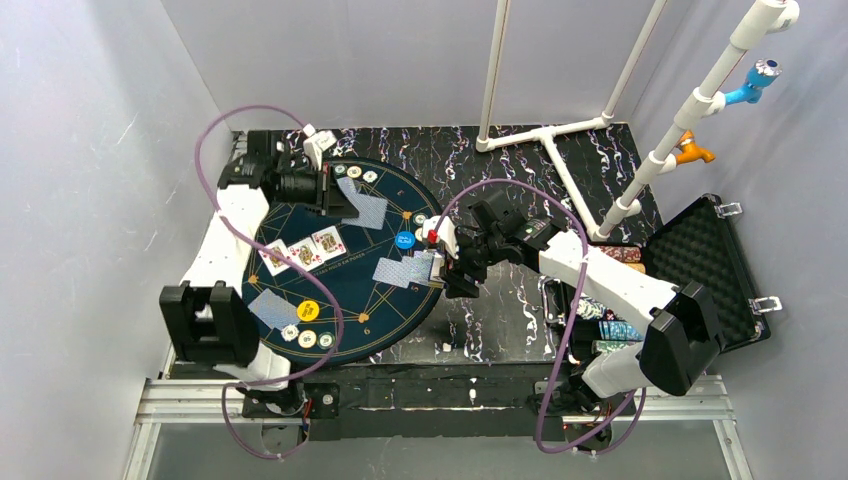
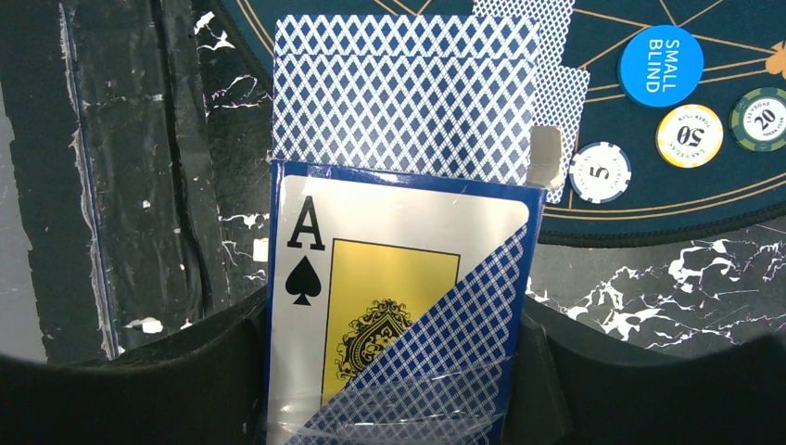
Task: Distribute texas hold em gaming equipment
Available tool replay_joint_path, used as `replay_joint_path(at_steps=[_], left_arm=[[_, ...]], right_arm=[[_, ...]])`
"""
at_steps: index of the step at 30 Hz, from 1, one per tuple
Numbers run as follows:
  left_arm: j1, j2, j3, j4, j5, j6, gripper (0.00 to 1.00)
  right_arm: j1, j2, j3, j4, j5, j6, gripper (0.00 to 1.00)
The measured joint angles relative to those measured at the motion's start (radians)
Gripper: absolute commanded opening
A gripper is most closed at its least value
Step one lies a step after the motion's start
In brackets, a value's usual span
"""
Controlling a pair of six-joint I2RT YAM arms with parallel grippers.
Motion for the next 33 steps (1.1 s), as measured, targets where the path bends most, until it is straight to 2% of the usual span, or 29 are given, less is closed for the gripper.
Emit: replay_joint_path(at_steps=[3, 6, 12, 16, 22, 33], left_arm=[[0.007, 0.110, 0.179, -0.167, -0.110, 0.245, 0.00], [-0.002, 0.241, 0.285, -0.311, -0.209, 0.460, 0.01], [-0.023, 0.458, 0.336, -0.484, -0.362, 0.706, 0.04], [-0.049, 0.547, 0.397, -0.555, -0.430, 0.795, 0.04], [-0.079, 0.631, 0.509, -0.595, -0.476, 0.851, 0.04], [-0.098, 0.736, 0.539, -0.579, -0.546, 0.873, 0.08]], right_arm=[[0.000, -0.003, -0.002, -0.001, 0.003, -0.001, 0.01], [-0.001, -0.009, -0.003, -0.001, 0.005, -0.002, 0.01], [-0.002, -0.013, -0.003, 0.000, 0.008, -0.003, 0.01], [-0.006, -0.013, -0.003, -0.001, 0.011, -0.003, 0.01], [-0.008, -0.013, -0.003, -0.001, 0.012, -0.003, 0.01], [-0.009, -0.013, -0.003, -0.002, 0.019, -0.006, 0.01]])
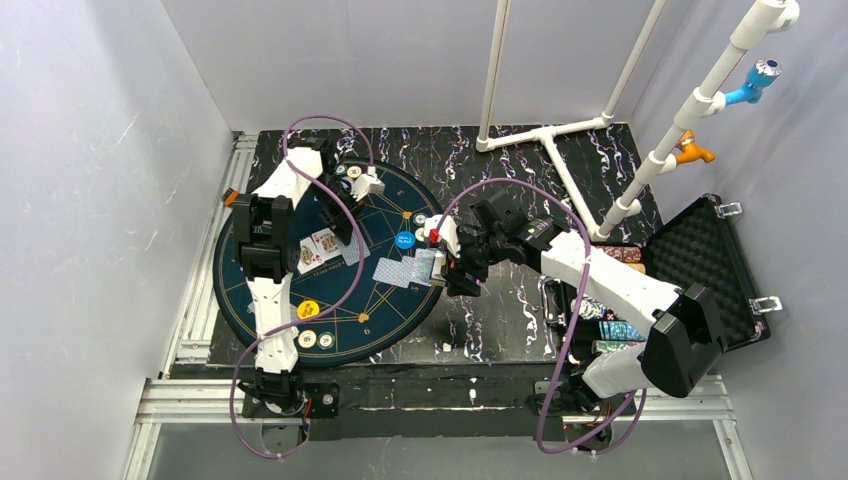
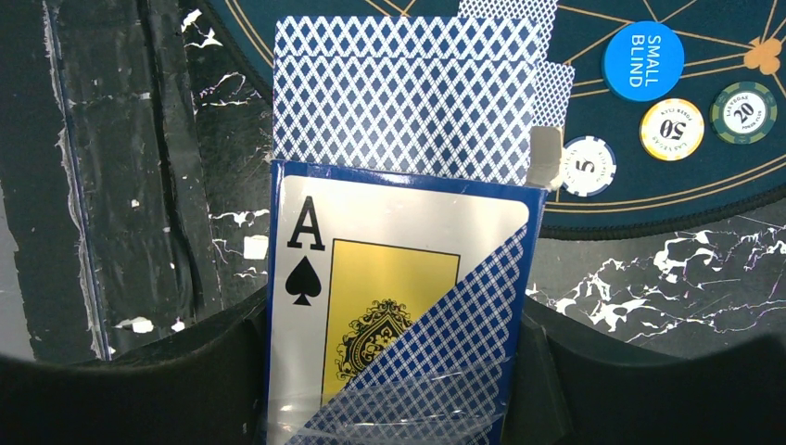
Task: Distribute texas hold em gaming equipment
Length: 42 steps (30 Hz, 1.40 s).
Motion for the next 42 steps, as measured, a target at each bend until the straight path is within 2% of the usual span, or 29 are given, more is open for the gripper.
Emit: replay_joint_path(at_steps=[10, 12, 16, 21, 25, 26, 27, 28, 30, 33, 36, 42], left_arm=[[-0.004, 0.007, 0.007, 0.110, -0.056, -0.019, 0.10], [-0.008, 0.018, 0.014, 0.125, -0.060, -0.023, 0.13], [-0.013, 0.050, 0.018, 0.159, -0.077, -0.028, 0.26], [-0.014, 0.058, 0.018, 0.202, -0.107, -0.047, 0.54], [-0.019, 0.042, 0.004, 0.229, -0.122, -0.075, 0.62], [-0.020, 0.036, -0.002, 0.243, -0.129, -0.079, 0.67], [-0.021, 0.031, -0.007, 0.260, -0.135, -0.084, 0.77], [-0.020, 0.024, -0.015, 0.279, -0.140, -0.096, 0.83], [-0.016, 0.006, -0.031, 0.303, -0.138, -0.122, 0.87], [0.000, -0.075, -0.080, 0.329, -0.110, -0.202, 0.98], [0.016, -0.255, -0.199, 0.375, -0.021, -0.320, 0.98], [0.001, -0.676, -0.462, 0.542, 0.197, -0.680, 0.99]], right_arm=[[-0.004, 0.000, 0.000, -0.001, 0.000, -0.001, 0.01], [-0.004, 0.000, 0.000, -0.001, 0.001, 0.000, 0.01], [-0.005, 0.000, -0.001, -0.001, 0.003, -0.001, 0.01], [-0.005, 0.000, -0.001, -0.001, 0.003, -0.001, 0.01], [-0.005, 0.000, -0.001, -0.001, 0.003, -0.001, 0.01], [-0.005, 0.000, -0.001, -0.002, 0.003, -0.001, 0.01], [-0.005, 0.000, -0.001, -0.001, 0.003, -0.001, 0.01], [-0.005, 0.000, -0.001, -0.001, 0.003, -0.001, 0.01], [-0.005, 0.000, -0.001, -0.001, 0.005, -0.001, 0.01], [-0.005, 0.000, -0.002, 0.001, 0.014, 0.000, 0.01], [-0.005, 0.001, -0.006, 0.008, 0.028, 0.004, 0.01], [-0.005, 0.011, -0.004, 0.018, 0.037, 0.011, 0.01]])
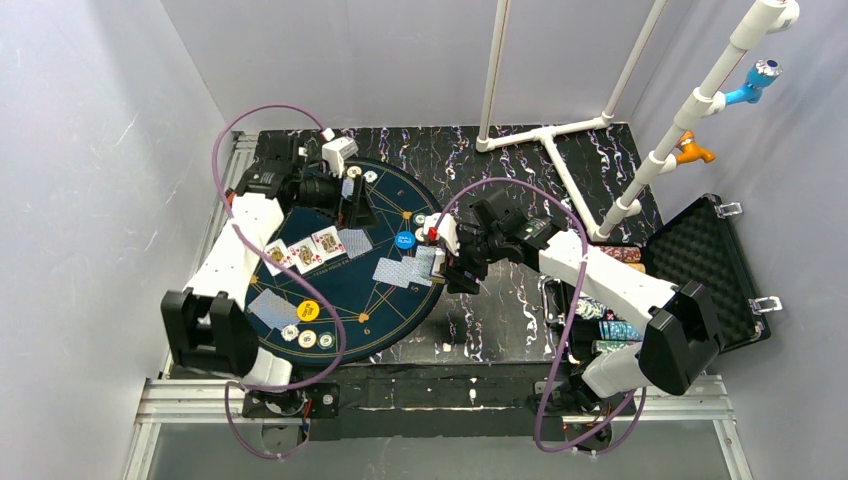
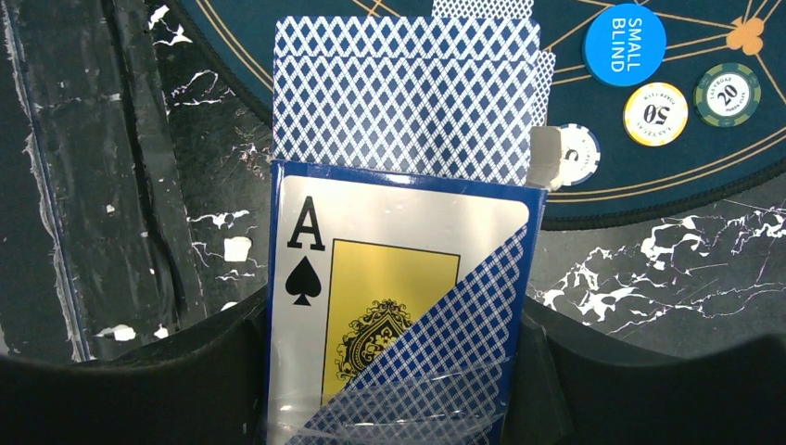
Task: Distribute texas hold em gaming equipment
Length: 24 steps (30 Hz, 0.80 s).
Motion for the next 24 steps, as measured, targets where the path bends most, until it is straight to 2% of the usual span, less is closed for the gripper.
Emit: replay_joint_path(at_steps=[4, 9, 13, 17, 24], left_arm=[[-0.043, -0.113, -0.119, 0.122, 0.114, -0.219, 0.99], [-0.144, -0.128, -0.227, 0.204, 0.196, -0.360, 0.99], [-0.222, -0.122, -0.266, 0.252, 0.245, -0.440, 0.99], [-0.246, -0.094, -0.267, 0.301, 0.261, -0.498, 0.99], [-0.247, -0.057, -0.290, 0.335, 0.267, -0.547, 0.86]], right_arm=[[0.000, 0.012, 0.010, 0.005, 0.003, 0.005, 0.01], [0.000, 0.017, 0.038, 0.008, -0.006, 0.016, 0.01], [0.000, 0.017, 0.056, 0.008, -0.022, 0.018, 0.01], [0.000, 0.017, 0.065, 0.008, -0.038, 0.017, 0.01], [0.000, 0.017, 0.066, 0.006, -0.046, 0.016, 0.01]])
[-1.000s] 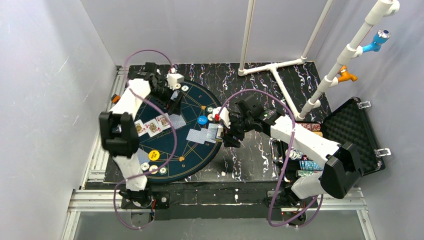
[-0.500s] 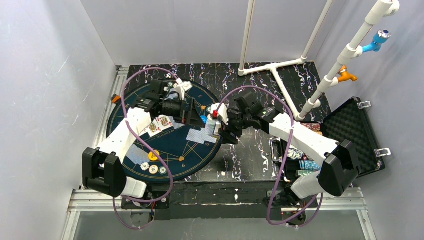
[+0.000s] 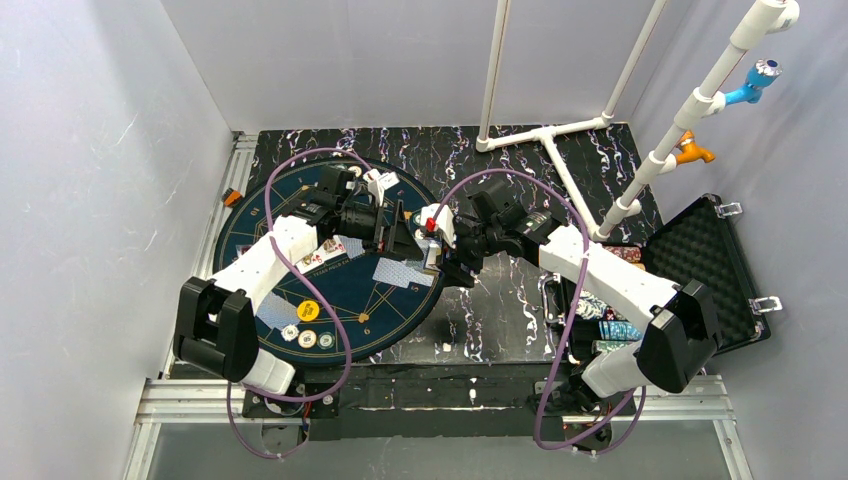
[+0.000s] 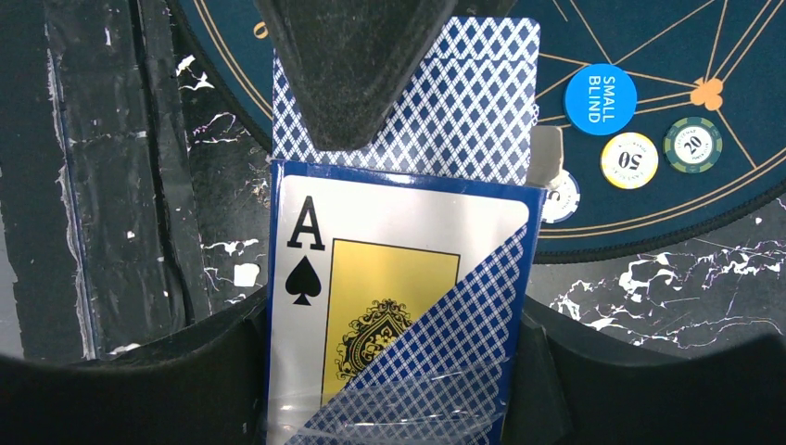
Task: Distribute texas hold em gaming equipment
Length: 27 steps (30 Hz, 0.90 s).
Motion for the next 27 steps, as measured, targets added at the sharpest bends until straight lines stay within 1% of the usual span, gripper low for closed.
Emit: replay_joint_path(at_steps=[4, 9, 15, 16, 19, 22, 24, 27], left_arm=[[0.000, 0.000, -0.006, -0.006, -0.002, 0.002, 0.81], [0.011, 0.000, -0.006, -0.022, 0.000, 0.012, 0.71], [0.062, 0.014, -0.006, -0.035, 0.023, 0.016, 0.69], [0.070, 0.017, -0.006, -0.039, 0.028, 0.016, 0.70], [0.095, 0.019, -0.005, -0.038, 0.053, 0.016, 0.79], [0.108, 0.016, -0.007, 0.002, 0.092, -0.004, 0.86], [0.109, 0.005, -0.021, 0.056, 0.111, -0.035, 0.87], [0.092, -0.019, -0.041, 0.116, 0.132, -0.081, 0.86]], right_arm=[[0.000, 0.000, 0.000, -0.001, 0.000, 0.000, 0.01], [0.000, 0.000, 0.000, -0.008, -0.003, -0.001, 0.01], [0.000, 0.000, 0.000, -0.019, -0.008, -0.001, 0.01], [0.000, 0.000, 0.000, -0.022, -0.008, -0.002, 0.01], [0.000, 0.000, 0.000, -0.025, -0.009, -0.004, 0.01], [0.000, 0.000, 0.000, -0.025, -0.009, -0.005, 0.01], [0.000, 0.000, 0.000, -0.025, -0.009, -0.005, 0.01], [0.000, 0.000, 0.000, -0.024, -0.011, -0.005, 0.01]])
